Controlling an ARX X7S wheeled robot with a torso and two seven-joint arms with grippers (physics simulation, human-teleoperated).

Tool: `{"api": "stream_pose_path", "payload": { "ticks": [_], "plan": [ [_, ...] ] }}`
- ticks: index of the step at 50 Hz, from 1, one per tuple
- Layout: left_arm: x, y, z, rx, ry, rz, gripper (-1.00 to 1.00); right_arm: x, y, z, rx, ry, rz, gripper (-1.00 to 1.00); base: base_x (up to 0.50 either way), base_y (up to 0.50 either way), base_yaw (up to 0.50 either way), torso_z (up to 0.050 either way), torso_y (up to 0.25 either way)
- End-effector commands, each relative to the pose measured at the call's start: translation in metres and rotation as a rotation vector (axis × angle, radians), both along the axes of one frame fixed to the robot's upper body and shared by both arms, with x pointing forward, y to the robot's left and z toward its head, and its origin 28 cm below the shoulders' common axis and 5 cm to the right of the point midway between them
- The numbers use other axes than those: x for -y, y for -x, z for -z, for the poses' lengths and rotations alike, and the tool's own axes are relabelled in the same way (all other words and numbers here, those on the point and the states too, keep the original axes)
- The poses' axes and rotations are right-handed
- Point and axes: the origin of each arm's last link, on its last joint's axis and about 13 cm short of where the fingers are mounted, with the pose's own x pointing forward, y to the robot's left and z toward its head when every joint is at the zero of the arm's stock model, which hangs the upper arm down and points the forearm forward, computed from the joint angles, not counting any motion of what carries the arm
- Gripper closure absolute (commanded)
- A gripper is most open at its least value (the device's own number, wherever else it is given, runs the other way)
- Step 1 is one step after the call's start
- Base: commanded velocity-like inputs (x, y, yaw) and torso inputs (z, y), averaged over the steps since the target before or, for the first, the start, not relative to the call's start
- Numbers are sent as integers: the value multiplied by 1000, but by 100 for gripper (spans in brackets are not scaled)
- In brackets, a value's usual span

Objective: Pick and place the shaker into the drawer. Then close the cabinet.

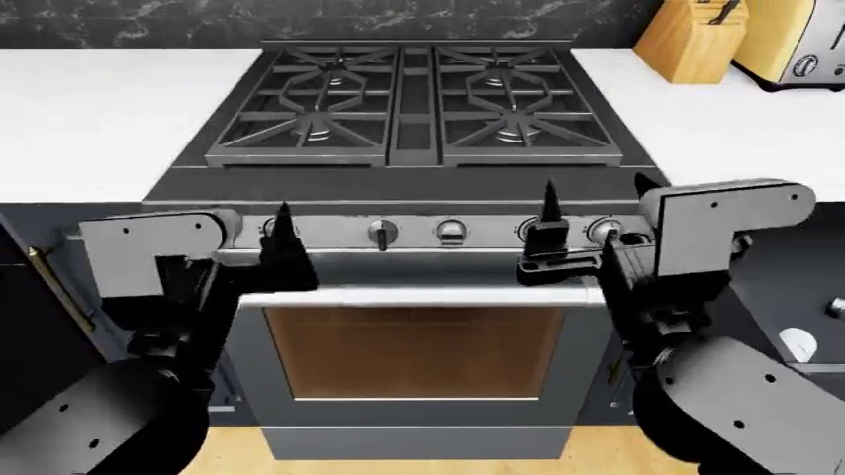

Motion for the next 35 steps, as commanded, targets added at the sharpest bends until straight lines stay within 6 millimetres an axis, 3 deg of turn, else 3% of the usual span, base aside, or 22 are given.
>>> {"api": "stream_pose_path", "payload": {
  "ticks": [1,4,11,17,24,35],
  "plan": [
    [-8,19,133,-122,-100,-176,-100,-35,20,136,-206,-8,-13,-100,0,0,0,0,0],
    [-6,22,155,-161,-171,-169,-100,-38,25,164,-200,-26,-27,-100,0,0,0,0,0],
    [-6,22,167,-177,-173,-204,-100,-41,31,171,-69,-11,-37,-100,0,0,0,0,0],
    [1,16,165,-165,-188,-149,-100,-41,24,175,-150,-65,-16,-100,0,0,0,0,0],
    [1,2,180,-333,-124,-56,-100,-44,13,181,-252,-122,-48,-100,0,0,0,0,0],
    [2,4,181,-327,-127,-31,-100,-42,13,180,-266,-160,-45,-100,0,0,0,0,0]
  ]
}}
